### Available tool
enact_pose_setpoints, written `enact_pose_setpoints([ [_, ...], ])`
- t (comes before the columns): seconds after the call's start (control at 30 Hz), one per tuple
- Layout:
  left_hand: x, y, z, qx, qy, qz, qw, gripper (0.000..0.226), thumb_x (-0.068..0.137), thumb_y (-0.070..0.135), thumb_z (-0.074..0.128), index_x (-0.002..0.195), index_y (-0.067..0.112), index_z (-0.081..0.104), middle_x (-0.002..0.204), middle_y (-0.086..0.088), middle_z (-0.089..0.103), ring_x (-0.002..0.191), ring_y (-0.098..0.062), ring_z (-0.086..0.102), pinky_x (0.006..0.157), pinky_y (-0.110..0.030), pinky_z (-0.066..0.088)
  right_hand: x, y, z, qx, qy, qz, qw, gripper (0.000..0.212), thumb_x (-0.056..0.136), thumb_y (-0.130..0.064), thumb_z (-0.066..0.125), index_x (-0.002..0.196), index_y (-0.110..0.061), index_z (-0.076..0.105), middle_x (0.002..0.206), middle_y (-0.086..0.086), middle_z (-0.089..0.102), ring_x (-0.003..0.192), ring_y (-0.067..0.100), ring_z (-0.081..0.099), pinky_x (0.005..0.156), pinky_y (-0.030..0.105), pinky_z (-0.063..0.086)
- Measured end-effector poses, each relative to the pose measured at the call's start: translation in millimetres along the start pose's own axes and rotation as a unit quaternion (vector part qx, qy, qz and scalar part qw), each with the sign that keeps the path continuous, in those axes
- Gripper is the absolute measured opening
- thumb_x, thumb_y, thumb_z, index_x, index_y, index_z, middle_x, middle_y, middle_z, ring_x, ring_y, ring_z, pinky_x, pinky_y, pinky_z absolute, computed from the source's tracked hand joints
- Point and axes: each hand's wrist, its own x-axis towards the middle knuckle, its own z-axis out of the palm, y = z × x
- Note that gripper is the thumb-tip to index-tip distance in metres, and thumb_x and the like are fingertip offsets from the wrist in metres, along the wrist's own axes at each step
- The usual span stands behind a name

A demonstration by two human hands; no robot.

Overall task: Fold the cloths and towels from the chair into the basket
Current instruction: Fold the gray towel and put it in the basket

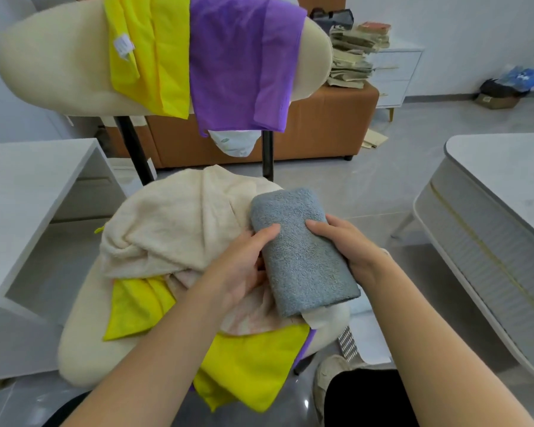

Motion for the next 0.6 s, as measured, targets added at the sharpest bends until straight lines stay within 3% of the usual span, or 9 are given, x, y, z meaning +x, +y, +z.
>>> enact_pose_setpoints([
  [0.13,-15.2,6.3,-5.7,-0.084,-0.069,0.028,0.994,0.050,0.077,0.030,0.067,0.121,0.008,0.058,0.116,-0.014,0.067,0.108,-0.027,0.063,0.091,-0.041,0.050,-5.3,-2.8,14.3,0.092,-0.112,-0.012,0.989,0.044,0.079,-0.011,0.059,0.122,-0.004,0.055,0.110,0.016,0.066,0.094,0.027,0.067,0.082,0.039,0.057],
  [0.3,-18.3,12.2,-27.1,-0.038,0.013,0.135,0.990,0.060,0.066,0.011,0.067,0.123,0.003,0.052,0.111,-0.018,0.066,0.095,-0.028,0.067,0.072,-0.036,0.057,-7.6,-6.3,20.6,0.021,-0.149,-0.048,0.987,0.051,0.075,-0.017,0.064,0.124,-0.010,0.053,0.115,0.013,0.064,0.101,0.027,0.063,0.087,0.040,0.054],
  [0.43,-27.9,19.5,-38.4,0.053,-0.003,0.158,0.986,0.049,0.067,0.006,0.065,0.114,0.015,0.056,0.099,-0.007,0.068,0.084,-0.018,0.067,0.067,-0.029,0.056,-7.3,-10.1,17.8,-0.044,-0.134,-0.100,0.985,0.052,0.070,-0.034,0.074,0.118,-0.020,0.057,0.109,0.005,0.065,0.097,0.018,0.063,0.079,0.030,0.055],
  [0.5,-36.0,24.4,-45.6,0.120,-0.061,0.153,0.979,0.041,0.067,0.012,0.064,0.107,0.020,0.060,0.095,-0.001,0.071,0.085,-0.015,0.068,0.068,-0.025,0.055,-6.9,-12.5,14.7,-0.084,-0.128,-0.134,0.979,0.073,0.061,-0.048,0.081,0.124,-0.025,0.053,0.120,0.000,0.063,0.108,0.014,0.062,0.087,0.027,0.052],
  [0.6,-47.6,28.5,-51.5,0.258,-0.143,0.145,0.944,0.035,0.068,0.017,0.069,0.103,0.022,0.067,0.096,0.006,0.073,0.090,-0.009,0.068,0.072,-0.019,0.052,-11.7,-16.7,14.3,-0.135,-0.182,-0.145,0.963,0.096,0.057,-0.066,0.076,0.136,-0.025,0.041,0.136,0.004,0.055,0.125,0.019,0.052,0.102,0.034,0.044],
])
